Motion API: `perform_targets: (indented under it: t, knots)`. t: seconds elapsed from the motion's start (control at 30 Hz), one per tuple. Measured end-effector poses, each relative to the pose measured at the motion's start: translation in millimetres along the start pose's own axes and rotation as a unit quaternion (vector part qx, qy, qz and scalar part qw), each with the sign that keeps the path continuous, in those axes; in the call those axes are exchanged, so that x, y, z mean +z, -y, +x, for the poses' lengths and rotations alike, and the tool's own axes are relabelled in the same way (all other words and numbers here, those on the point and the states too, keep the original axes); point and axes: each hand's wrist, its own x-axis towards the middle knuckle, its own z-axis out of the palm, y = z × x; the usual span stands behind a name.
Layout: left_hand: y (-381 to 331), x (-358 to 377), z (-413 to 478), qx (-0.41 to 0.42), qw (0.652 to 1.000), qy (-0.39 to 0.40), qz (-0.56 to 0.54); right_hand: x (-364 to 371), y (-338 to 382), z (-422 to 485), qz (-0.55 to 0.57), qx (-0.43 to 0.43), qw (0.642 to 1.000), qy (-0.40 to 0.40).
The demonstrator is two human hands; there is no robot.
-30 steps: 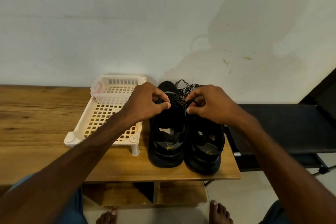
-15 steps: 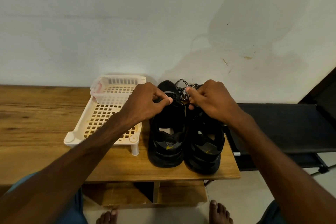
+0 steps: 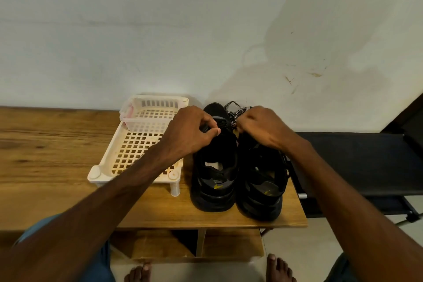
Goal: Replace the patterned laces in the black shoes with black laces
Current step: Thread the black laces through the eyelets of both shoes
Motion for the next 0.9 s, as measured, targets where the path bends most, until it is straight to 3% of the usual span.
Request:
perform_targets:
  t: [0.13,0.23,0.3,0.47,0.6,0.67,0.77,0.9]
  knots:
    - [-11,-1,-3,0.005,0.999,-0.031,-0.016,-18,4,-5,0.253,0.019,0.966,-0.055]
    - [-27,-4,-6,-0.006,0.993,-0.063,-0.102,-31,6,-15,0.427,0.024,0.904,-0.010]
    - [-36,-3,-8,-0.025,0.976,-0.019,-0.216,-32,9,-20,0.501,0.004,0.865,0.026]
    - [-50,-2,-12,-0.055,0.906,0.090,-0.411,-25,10,-18,0.570,-0.009,0.821,0.010]
    - [-47,-14,-12,-0.072,0.904,0.119,-0.405,-27,1,-13,0.584,0.026,0.811,-0.013]
    - [-40,-22,-10,-0.108,0.883,0.104,-0.444,-26,-5,-9,0.599,0.057,0.798,-0.036]
    - [-21,-44,-1,-0.168,0.831,0.052,-0.528,-24,-14,-6,0.567,0.104,0.813,-0.081]
    - [3,-54,8,-0.197,0.854,-0.013,-0.482,-16,-18,-6,0.407,0.109,0.902,-0.095]
